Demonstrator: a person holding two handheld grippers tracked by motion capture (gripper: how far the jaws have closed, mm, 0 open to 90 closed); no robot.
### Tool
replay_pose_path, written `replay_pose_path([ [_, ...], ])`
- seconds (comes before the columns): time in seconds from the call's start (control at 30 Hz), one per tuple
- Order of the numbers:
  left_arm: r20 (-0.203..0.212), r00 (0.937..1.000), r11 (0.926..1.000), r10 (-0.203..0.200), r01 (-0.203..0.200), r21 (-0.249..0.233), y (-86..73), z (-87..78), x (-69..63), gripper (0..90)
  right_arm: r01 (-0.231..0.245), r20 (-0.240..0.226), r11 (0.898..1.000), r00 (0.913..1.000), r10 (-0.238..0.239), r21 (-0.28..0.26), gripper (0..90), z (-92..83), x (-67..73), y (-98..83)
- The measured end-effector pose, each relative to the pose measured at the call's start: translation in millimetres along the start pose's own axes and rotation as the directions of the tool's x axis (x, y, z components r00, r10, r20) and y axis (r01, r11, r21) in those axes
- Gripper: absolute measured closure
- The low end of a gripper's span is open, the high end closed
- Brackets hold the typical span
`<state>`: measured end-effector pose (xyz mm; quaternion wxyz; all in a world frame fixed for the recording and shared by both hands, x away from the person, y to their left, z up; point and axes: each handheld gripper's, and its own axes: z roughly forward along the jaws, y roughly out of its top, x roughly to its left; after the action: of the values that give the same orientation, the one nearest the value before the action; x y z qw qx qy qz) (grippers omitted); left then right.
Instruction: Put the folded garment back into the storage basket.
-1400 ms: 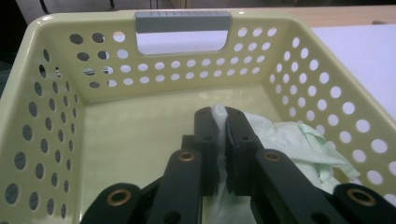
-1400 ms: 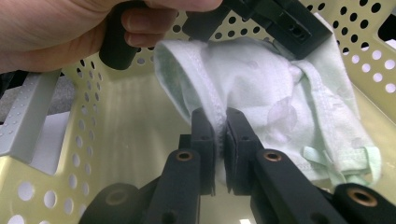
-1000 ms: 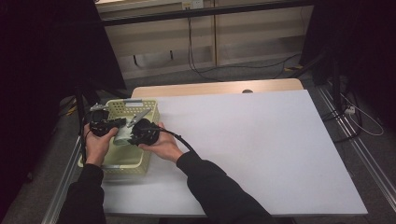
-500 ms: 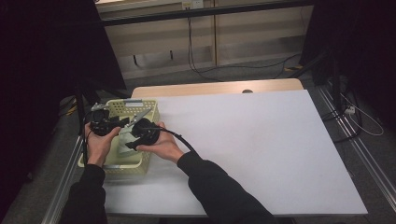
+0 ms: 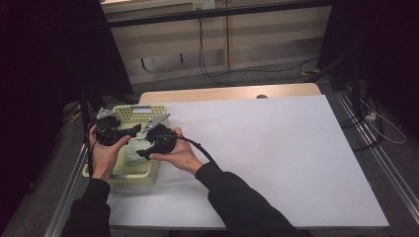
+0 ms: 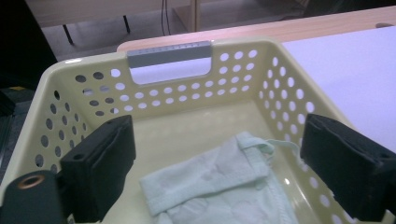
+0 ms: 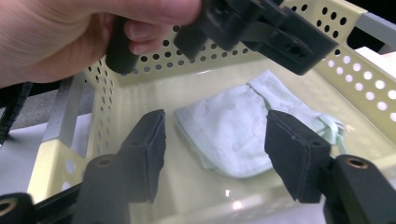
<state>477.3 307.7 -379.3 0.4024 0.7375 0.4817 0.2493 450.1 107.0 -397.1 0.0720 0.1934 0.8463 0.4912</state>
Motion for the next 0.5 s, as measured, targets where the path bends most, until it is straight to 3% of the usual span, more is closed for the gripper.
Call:
replay_pose_path([
  [0.13,0.023,0.9996,0.9998,-0.015,0.016,-0.014,0.8,-5.0,-4.2,6.2,-0.008,0.007,1.0,0.9999,0.008,-0.004,32.7,-8.1,-0.4,-2.7],
  [0.33,0.045,0.999,0.9997,0.001,0.0,-0.025,1.1,-12.1,-13.0,3.9,-0.032,0.014,0.999,0.9994,0.033,-0.024,26.6,-23.7,-3.4,-7.4],
  [0.5,0.071,0.9972,0.9982,0.024,-0.02,-0.056,-2.4,-21.8,-25.1,3.8,-0.033,0.049,0.999,0.9983,0.033,-0.013,22.4,-37.3,-8.0,-12.0],
])
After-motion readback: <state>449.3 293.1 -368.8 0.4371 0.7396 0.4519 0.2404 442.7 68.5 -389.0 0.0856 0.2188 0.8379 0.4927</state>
